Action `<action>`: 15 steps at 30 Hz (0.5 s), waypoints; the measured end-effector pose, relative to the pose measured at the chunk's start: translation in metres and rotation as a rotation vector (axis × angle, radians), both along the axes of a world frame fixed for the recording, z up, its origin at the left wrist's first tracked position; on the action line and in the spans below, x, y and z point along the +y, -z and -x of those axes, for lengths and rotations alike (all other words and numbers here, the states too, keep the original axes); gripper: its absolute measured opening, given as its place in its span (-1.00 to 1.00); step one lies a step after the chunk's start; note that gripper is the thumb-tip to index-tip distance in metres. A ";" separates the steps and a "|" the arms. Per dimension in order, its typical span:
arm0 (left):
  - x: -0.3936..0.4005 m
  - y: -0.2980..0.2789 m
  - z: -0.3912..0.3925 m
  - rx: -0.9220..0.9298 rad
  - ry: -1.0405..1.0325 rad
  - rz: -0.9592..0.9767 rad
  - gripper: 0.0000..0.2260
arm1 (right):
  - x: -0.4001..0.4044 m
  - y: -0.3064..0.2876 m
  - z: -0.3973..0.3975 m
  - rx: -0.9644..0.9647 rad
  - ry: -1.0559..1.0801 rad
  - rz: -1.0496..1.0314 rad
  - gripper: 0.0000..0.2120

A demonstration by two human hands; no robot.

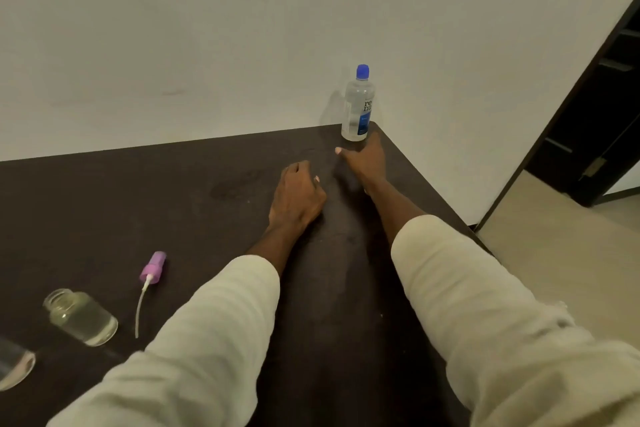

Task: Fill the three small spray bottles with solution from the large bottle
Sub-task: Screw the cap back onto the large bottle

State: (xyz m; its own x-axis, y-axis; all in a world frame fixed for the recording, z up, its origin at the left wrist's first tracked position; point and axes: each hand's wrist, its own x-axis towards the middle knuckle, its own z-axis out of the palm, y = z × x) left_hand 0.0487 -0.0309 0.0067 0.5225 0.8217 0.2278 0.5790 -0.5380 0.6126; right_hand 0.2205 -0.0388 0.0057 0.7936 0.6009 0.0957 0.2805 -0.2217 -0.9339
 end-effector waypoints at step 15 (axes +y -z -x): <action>-0.100 -0.003 0.084 -0.329 -0.150 0.059 -0.92 | -0.141 -0.004 0.133 -0.069 -0.090 0.176 -0.60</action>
State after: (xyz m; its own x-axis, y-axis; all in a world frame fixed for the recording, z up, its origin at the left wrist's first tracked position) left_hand -0.0356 -0.1310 0.0101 0.3019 0.9002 0.3137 0.4158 -0.4205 0.8064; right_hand 0.0872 -0.1801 0.0096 0.7310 0.6815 0.0351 0.3684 -0.3508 -0.8610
